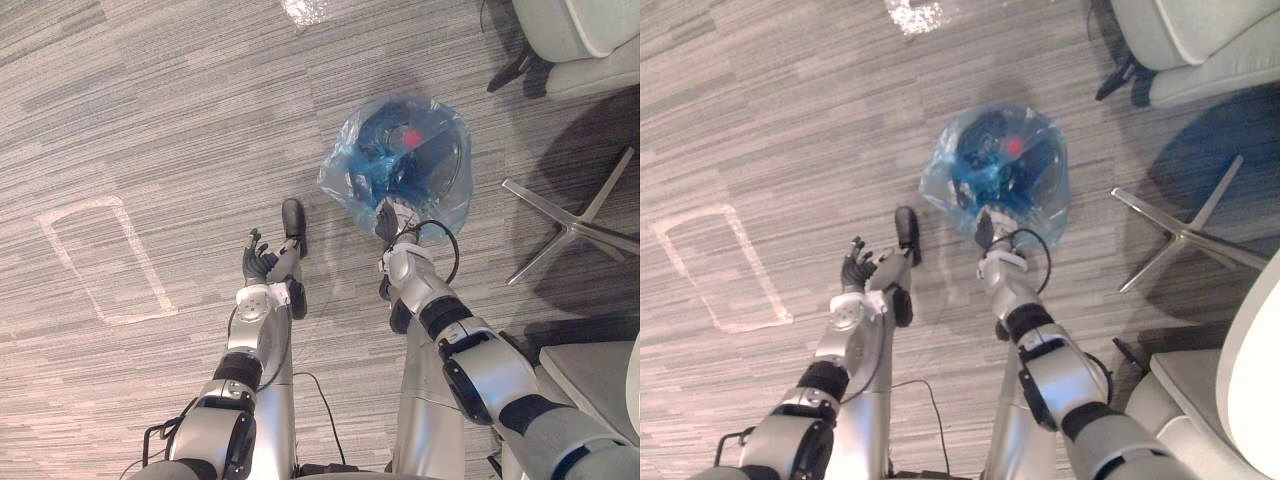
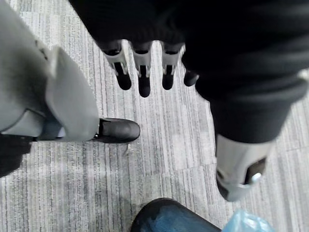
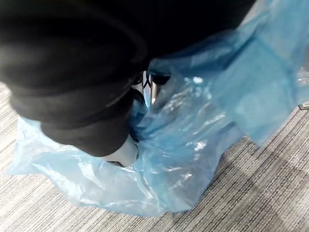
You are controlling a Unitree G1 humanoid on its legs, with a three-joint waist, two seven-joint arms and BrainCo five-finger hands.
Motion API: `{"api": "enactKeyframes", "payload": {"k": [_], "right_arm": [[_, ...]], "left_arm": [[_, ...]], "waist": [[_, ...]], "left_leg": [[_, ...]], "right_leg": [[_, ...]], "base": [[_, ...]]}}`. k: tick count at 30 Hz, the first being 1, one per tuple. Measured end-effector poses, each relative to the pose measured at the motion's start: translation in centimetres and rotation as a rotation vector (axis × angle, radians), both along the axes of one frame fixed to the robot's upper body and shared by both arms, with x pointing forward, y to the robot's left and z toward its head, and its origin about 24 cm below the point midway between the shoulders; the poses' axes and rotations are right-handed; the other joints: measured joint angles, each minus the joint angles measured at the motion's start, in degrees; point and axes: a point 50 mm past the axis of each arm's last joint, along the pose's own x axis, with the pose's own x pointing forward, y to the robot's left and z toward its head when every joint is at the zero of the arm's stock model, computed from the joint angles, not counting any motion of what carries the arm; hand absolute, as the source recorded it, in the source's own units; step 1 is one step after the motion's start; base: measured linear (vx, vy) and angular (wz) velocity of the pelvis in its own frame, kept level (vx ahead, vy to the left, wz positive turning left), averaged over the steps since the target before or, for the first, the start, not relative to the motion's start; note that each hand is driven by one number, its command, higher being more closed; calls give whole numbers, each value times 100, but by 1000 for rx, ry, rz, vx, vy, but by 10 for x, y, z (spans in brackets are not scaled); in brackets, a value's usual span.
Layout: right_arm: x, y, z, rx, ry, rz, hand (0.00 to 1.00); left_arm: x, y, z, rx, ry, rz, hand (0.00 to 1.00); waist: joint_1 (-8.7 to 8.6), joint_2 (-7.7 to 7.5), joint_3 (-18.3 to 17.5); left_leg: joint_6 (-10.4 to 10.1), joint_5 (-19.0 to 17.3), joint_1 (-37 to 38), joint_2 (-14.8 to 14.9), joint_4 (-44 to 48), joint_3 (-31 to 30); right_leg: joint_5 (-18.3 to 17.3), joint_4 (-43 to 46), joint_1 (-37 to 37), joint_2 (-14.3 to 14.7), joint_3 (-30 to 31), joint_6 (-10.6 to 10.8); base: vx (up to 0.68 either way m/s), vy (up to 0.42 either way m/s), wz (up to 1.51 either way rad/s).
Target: Gather rubbish on tea table into small bin, then transfer packed bag to large trash can.
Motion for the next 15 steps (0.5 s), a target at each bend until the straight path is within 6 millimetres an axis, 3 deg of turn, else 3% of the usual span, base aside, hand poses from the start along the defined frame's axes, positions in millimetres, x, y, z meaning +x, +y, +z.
{"api": "enactKeyframes", "payload": {"k": [6, 15], "right_arm": [[-25, 16, -2, 104, -97, 94, 100], [-86, 20, -17, 318, -134, 158, 100]], "left_arm": [[-6, -7, -6, 8, 18, -24, 0], [-40, -4, -45, 53, 155, -61, 0]], "waist": [[-24, -4, -18], [-222, -69, -224]], "left_leg": [[19, -166, 616, 97, 67, 31], [-49, -358, 2113, 192, -234, 193]], "right_leg": [[9, -185, 696, 79, -9, -10], [100, -910, 2276, 231, 38, 18]], "base": [[-27, -10, -7], [14, -10, -8]]}}
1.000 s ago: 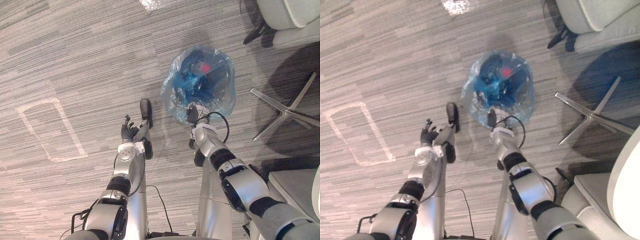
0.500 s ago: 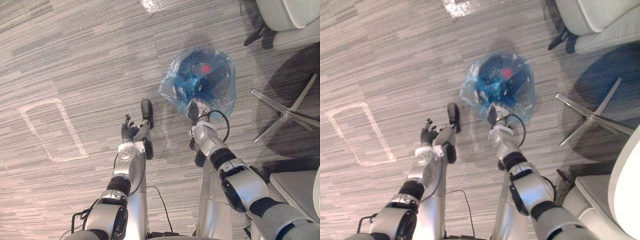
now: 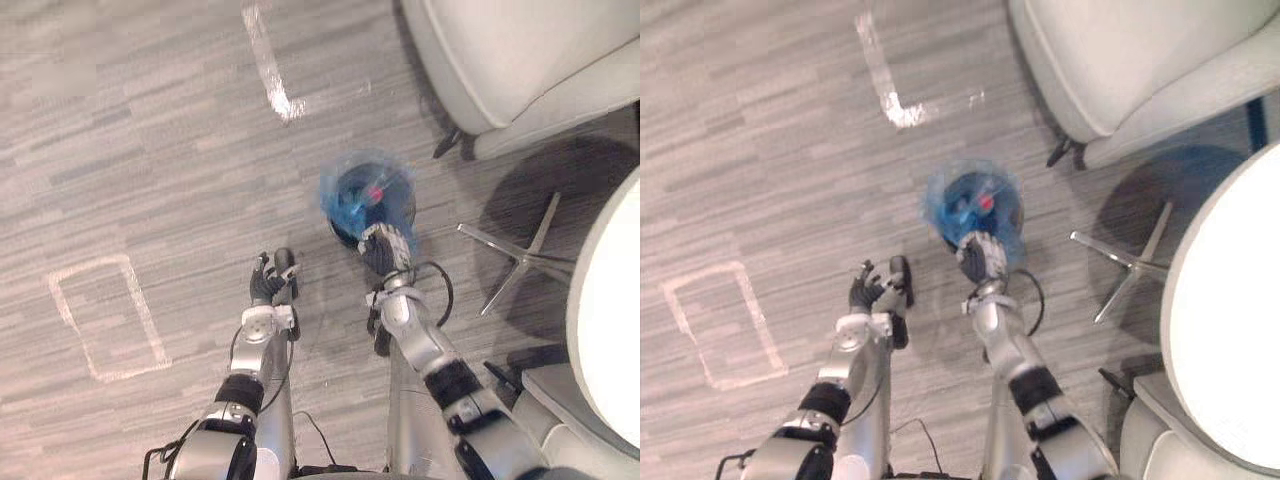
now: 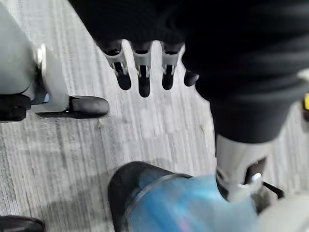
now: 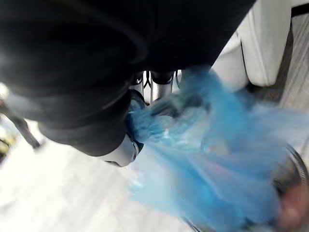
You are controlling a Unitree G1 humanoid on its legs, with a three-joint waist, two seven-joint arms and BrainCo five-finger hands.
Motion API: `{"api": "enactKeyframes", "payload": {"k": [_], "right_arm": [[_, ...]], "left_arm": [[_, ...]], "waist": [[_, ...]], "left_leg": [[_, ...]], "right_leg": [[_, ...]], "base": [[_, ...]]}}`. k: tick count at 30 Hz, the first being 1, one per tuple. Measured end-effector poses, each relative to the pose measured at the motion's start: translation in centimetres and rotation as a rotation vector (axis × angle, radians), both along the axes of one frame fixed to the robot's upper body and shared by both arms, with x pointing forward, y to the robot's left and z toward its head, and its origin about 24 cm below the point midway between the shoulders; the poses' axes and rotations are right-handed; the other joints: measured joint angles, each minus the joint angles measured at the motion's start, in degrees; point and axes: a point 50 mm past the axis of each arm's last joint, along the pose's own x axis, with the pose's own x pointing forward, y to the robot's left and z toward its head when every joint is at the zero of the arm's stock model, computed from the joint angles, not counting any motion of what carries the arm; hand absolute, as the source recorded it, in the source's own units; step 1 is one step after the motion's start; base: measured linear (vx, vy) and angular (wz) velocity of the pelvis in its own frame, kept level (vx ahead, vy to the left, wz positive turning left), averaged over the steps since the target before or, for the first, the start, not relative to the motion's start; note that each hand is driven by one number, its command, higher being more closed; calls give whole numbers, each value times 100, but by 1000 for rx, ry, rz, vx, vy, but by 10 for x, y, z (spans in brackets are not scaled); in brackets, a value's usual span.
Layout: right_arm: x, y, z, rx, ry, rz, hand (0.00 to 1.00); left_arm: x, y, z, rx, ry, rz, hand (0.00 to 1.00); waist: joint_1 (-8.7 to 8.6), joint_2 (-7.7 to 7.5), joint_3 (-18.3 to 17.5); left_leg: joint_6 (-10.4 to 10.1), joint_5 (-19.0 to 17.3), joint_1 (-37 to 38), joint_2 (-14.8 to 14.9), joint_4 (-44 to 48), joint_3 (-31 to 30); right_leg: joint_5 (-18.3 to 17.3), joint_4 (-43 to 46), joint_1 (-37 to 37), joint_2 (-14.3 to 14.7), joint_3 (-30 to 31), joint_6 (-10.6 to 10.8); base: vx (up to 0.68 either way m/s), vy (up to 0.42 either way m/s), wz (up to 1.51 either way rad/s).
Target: Gather rubbish on tea table into small bin, then transfer packed bag to large trash can.
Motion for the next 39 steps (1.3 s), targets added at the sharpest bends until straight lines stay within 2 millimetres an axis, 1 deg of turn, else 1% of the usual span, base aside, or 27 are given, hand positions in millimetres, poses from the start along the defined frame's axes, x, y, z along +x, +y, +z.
{"api": "enactKeyframes", "payload": {"k": [2, 3, 5, 6, 8, 9, 12, 13, 14, 15, 16, 19, 22, 25, 28, 31, 33, 34, 36, 39], "right_arm": [[-14, 4, 8, 59, -35, 41, 100], [-22, 7, 14, 84, -60, 67, 100], [-34, 8, 17, 117, -79, 92, 100], [-39, 10, 18, 141, -82, 114, 100], [-45, 12, 21, 182, -83, 128, 100], [-48, 11, 22, 192, -90, 133, 100], [-50, 12, 24, 201, -103, 157, 100], [-49, 10, 25, 211, -103, 166, 100], [-48, 9, 25, 223, -99, 167, 100], [-47, 5, 26, 231, -96, 164, 100], [-46, 4, 26, 233, -97, 161, 100], [-45, -2, 26, 243, -77, 171, 100], [-44, -6, 24, 245, -59, 194, 100], [-45, -12, 21, 255, -31, 217, 100], [-45, -16, 22, 292, -15, 245, 100], [-47, -20, 27, 314, -12, 290, 100], [-47, -23, 28, 338, -4, 321, 100], [-47, -23, 28, 345, 0, 328, 100], [-48, -25, 30, 378, 11, 362, 100], [-50, -25, 36, 404, 3, 409, 100]], "left_arm": [[-11, 4, -12, 2, 48, 7, 0], [-19, 5, -19, 5, 77, 10, 0], [-29, 4, -29, 17, 115, -3, 0], [-35, 5, -35, 22, 144, -10, 0], [-44, 6, -43, 23, 177, -14, 0], [-51, 9, -51, 42, 220, -15, 0], [-75, 19, -75, 81, 343, -19, 0], [-86, 23, -83, 101, 395, -20, 0], [-92, 26, -88, 107, 426, -17, 0], [-102, 31, -94, 118, 466, -14, 0], [-105, 33, -96, 127, 479, -14, 0], [-120, 42, -104, 147, 528, -20, 0], [-122, 42, -105, 156, 533, -33, 0], [-119, 38, -99, 179, 493, -80, 0], [-109, 31, -82, 187, 379, -134, 0], [-96, 26, -54, 177, 215, -163, 0], [-88, 25, -28, 181, 72, -174, 0], [-86, 26, -20, 184, 32, -178, 0], [-80, 26, 3, 178, -85, -180, 0], [-75, 28, 24, 190, -199, -188, 0]], "waist": [[-72, -45, -135], [-98, -91, -239], [-111, -140, -435], [-117, -175, -543], [-132, -245, -650], [-135, -296, -762], [-202, -365, -1071], [-236, -383, -1166], [-240, -402, -1185], [-245, -432, -1248], [-260, -439, -1278], [-375, -457, -1454], [-408, -455, -1579], [-419, -443, -1753], [-420, -411, -1826], [-420, -380, -1856], [-422, -336, -1899], [-422, -309, -1949], [-422, -205, -2053], [-429, -94, -2163]], "left_leg": [[-61, -54, 354, 8, -66, 46], [-67, -65, 568, 8, -131, 87], [-73, -113, 807, 5, -196, 99], [-87, -159, 1021, 0, -257, 110], [-89, -169, 1329, -22, -413, 176], [-97, -165, 1551, -49, -575, 225], [-136, -85, 1966, -138, -1047, 285], [-139, 12, 2226, -179, -1327, 349], [-145, 76, 2418, -209, -1513, 396], [-155, 153, 2695, -247, -1794, 479], [-157, 175, 2777, -278, -1876, 504], [-163, 275, 3173, -365, -2245, 561], [-180, 353, 3421, -394, -2474, 569], [-204, 440, 3661, -427, -2770, 582], [-209, 549, 3818, -455, -3008, 575], [-198, 558, 3833, -481, -3008, 566], [-196, 558, 3890, -506, -3009, 558], [-195, 558, 3889, -514, -3009, 554], [-191, 561, 3890, -532, -3010, 548], [-168, 580, 3893, -539, -3011, 545]], "right_leg": [[4, -196, 382, 15, 0, 11], [24, -328, 603, 22, 21, 35], [37, -520, 895, 34, 14, 54], [50, -687, 1155, 39, -3, 75], [80, -899, 1468, 36, 15, 97], [121, -1088, 1676, 37, 50, 119], [314, -1628, 2060, 51, 118, 164], [452, -1960, 2296, 77, 150, 166], [532, -2155, 2466, 79, 183, 179], [655, -2449, 2716, 82, 260, 200], [690, -2532, 2789, 79, 270, 202], [804, -2877, 3152, 68, 320, 217], [834, -2980, 3335, 69, 352, 231], [834, -3050, 3414, 75, 406, 231], [836, -3050, 3443, 85, 424, 234], [848, -3053, 3458, 67, 437, 254], [849, -3055, 3521, 49, 423, 259], [849, -3055, 3521, 40, 419, 260], [848, -3049, 3521, 25, 416, 260], [850, -3040, 3521, 22, 416, 262]], "base": [[98, -16, -7], [99, -8, -7], [129, 1, -3], [140, 5, 2], [128, 3, -4], [135, 4, -9], [114, 12, -14], [122, 12, -14], [147, 7, -22], [99, 5, -20], [116, 16, -18], [95, 11, -10], [55, 4, -6], [-4, 7, -7], [4, 6, -4], [0, 0, 0], [0, 0, 0], [0, 0, 0], [0, 0, 0], [0, 0, 0]]}}
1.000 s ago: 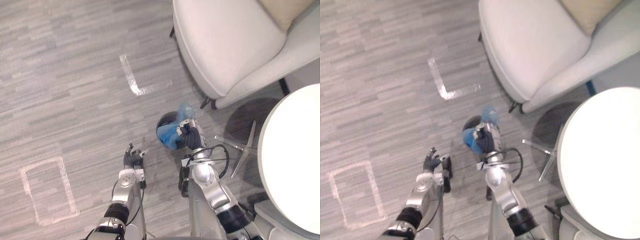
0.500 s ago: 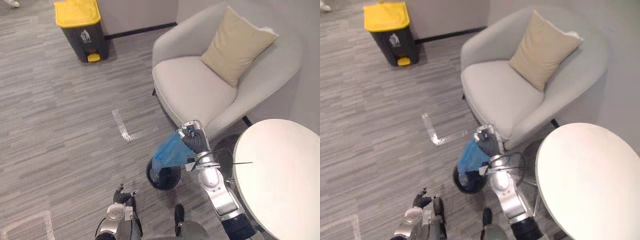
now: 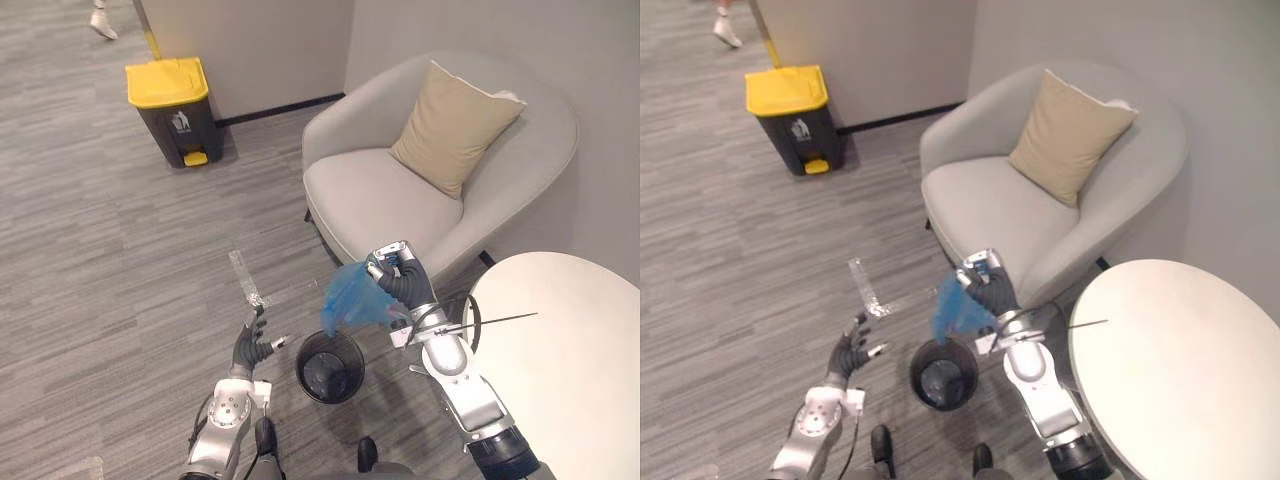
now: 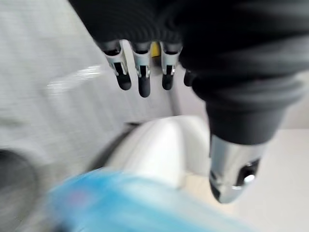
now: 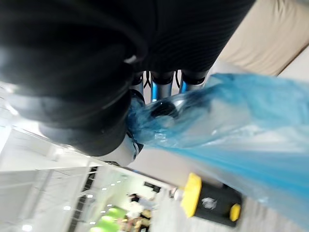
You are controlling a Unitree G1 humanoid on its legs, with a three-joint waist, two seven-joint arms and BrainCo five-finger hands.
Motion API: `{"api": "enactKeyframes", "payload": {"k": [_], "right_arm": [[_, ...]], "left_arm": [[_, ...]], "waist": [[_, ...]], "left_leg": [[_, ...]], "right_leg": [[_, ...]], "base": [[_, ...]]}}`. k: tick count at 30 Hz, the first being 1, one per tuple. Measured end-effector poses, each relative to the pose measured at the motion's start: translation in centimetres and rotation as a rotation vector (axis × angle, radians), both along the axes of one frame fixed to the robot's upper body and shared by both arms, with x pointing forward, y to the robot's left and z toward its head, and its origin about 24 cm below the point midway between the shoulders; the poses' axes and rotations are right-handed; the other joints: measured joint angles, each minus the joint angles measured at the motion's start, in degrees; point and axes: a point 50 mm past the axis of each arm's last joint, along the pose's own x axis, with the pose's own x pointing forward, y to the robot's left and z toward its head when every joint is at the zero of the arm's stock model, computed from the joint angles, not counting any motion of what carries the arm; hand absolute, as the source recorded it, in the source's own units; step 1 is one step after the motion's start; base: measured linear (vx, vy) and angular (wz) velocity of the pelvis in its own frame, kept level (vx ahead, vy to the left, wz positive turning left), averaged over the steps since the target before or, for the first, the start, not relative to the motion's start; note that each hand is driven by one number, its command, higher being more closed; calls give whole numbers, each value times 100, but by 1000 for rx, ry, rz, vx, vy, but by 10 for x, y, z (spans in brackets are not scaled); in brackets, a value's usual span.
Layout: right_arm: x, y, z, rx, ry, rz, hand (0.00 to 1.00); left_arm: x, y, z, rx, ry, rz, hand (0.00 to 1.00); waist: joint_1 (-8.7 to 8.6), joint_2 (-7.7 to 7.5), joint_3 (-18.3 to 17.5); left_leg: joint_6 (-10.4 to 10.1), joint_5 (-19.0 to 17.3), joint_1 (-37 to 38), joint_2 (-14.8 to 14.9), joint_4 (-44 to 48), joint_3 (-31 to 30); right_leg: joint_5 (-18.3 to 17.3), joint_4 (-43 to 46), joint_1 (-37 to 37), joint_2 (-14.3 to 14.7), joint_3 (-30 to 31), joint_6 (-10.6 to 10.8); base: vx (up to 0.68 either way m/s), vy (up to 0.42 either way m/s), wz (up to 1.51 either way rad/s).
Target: Gather rubbish on tea table into small bin, then transfer packed bag to large trash can.
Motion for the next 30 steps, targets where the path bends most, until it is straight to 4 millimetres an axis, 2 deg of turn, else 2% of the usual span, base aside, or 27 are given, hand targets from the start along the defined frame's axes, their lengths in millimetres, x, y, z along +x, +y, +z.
{"api": "enactKeyframes", "payload": {"k": [4, 8, 15, 19, 24, 30], "right_arm": [[0, 1, 1, 41, 18, 38, 100], [4, 8, 8, 55, 3, 100, 100], [8, 22, 22, 66, -34, 191, 100], [10, 30, 29, 89, -48, 242, 100], [10, 36, 34, 106, -51, 289, 100], [4, 48, 45, 166, -70, 385, 100]], "left_arm": [[2, -4, 10, -5, -47, -31, 0], [4, -15, 18, 20, -76, -139, 0], [20, -47, 35, 33, -151, -312, 0], [22, -65, 40, 46, -168, -414, 0], [22, -76, 42, 92, -183, -488, 0], [22, -76, 38, 206, -194, -491, 0]], "waist": [[-32, 20, -90], [-76, -11, -133], [-84, -28, -176], [-108, -44, -199], [-140, -83, -256], [-156, -107, -305]], "left_leg": [[8, 25, 9, 0, -2, -1], [20, 48, 10, -3, -6, 5], [30, 85, 23, -5, -6, 59], [30, 85, 56, -5, -36, 169], [30, 86, 92, -8, -36, 192], [36, 98, 95, -10, -37, 193]], "right_leg": [[11, 4, 3, 1, 2, 0], [26, 1, -19, 1, 23, -3], [119, -34, -43, 7, 125, -9], [182, -114, -46, 4, 225, 4], [200, -114, -41, 7, 289, 10], [212, -118, -40, 6, 303, 12]], "base": [[0, 0, 0], [-8, 0, 0], [-15, 2, -5], [-14, 0, -15], [10, -7, -5], [1, -1, -1]]}}
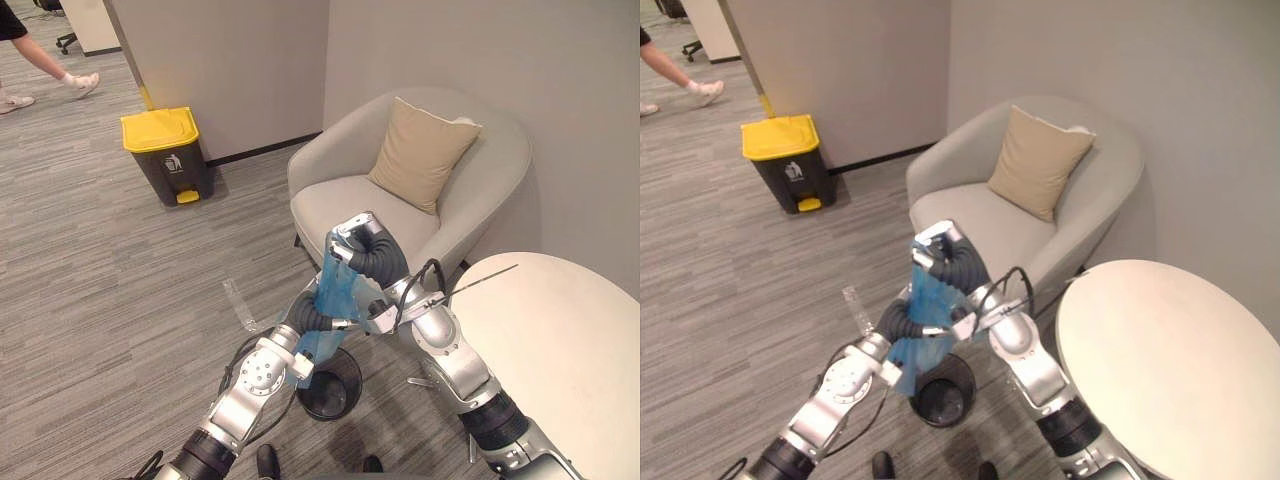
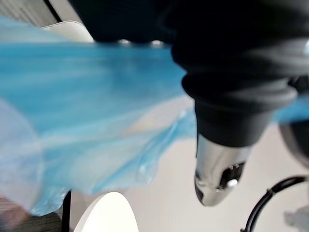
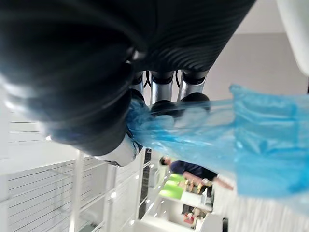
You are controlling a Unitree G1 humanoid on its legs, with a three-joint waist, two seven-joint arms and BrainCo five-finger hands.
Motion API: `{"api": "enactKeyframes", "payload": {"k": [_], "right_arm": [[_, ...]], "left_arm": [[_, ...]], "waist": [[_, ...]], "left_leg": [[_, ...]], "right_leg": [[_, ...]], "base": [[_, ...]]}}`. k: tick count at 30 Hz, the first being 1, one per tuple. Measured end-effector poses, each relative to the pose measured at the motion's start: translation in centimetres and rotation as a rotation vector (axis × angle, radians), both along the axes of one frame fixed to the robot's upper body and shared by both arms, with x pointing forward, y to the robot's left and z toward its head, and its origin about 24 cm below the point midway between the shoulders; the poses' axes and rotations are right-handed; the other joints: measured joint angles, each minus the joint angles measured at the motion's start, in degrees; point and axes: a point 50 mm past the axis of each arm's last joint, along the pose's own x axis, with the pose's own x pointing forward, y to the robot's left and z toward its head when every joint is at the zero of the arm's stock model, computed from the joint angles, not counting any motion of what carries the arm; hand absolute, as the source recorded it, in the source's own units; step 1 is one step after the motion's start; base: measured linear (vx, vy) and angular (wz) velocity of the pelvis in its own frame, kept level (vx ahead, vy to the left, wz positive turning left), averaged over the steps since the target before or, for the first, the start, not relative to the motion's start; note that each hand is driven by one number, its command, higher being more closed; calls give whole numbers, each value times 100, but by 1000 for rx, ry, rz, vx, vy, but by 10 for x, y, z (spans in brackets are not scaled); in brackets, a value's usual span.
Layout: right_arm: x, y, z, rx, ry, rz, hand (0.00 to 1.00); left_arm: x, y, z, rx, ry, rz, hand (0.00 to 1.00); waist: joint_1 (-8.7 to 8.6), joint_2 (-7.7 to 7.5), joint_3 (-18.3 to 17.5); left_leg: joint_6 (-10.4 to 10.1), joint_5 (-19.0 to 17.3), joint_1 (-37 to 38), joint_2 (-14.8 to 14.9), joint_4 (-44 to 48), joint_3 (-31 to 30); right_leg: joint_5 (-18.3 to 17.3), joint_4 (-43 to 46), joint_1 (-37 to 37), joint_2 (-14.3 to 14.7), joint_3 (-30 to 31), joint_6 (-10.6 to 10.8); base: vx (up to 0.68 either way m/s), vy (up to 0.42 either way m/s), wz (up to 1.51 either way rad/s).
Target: Gather rubbish on tea table into small bin, then transfer packed bag to large trash can.
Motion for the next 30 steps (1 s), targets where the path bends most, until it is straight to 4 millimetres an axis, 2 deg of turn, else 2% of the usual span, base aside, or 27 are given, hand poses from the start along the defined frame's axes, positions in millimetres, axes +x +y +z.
{"api": "enactKeyframes", "payload": {"k": [7, 8, 14, 20, 21, 25, 30], "right_arm": [[-11, 17, 3, 27, -3, 102, 100], [-13, 21, 3, 26, -1, 116, 100], [-15, 31, 8, 56, -9, 144, 100], [-17, 35, 8, 50, -14, 162, 100], [-17, 38, 11, 47, -24, 175, 100], [-19, 45, 12, 53, -23, 197, 100], [-22, 51, 14, 87, -11, 219, 100]], "left_arm": [[2, 4, -16, 118, 1, 67, 0], [1, 3, -24, 147, 21, 75, 0], [-12, -1, -46, 198, 93, 76, 0], [-27, 5, -75, 261, 213, 64, 0], [-31, 4, -78, 265, 227, 51, 100], [-33, -14, -77, 279, 222, -7, 100], [-6, -36, -62, 282, 160, -40, 100]], "waist": [[8, -12, -115], [17, -12, -115], [25, -18, -119], [37, -65, -151], [35, -69, -154], [41, -86, -163], [-11, -97, -171]], "left_leg": [[1, 5, 0, 3, -3, -2], [3, 6, 0, 3, -4, -2], [4, 7, 0, 12, -5, 4], [-63, -38, -7, 74, -5, 20], [-66, -36, -23, 93, -5, 39], [-79, -16, -101, 139, -4, 50], [-81, -3, -95, 155, -3, 112]], "right_leg": [[-12, 10, 0, 1, 1, -20], [-23, 14, -1, 0, 3, -37], [-24, 22, -10, 7, 13, -40], [-25, 16, -35, 60, 41, -76], [-18, 12, -59, 76, 51, -86], [51, -46, -123, 125, 76, -72], [120, -96, -138, 144, 159, -65]], "base": [[0, 0, 0], [0, 0, 0], [0, 0, 0], [6, -4, -3], [0, 0, -8], [9, -8, -3], [25, -21, -8]]}}
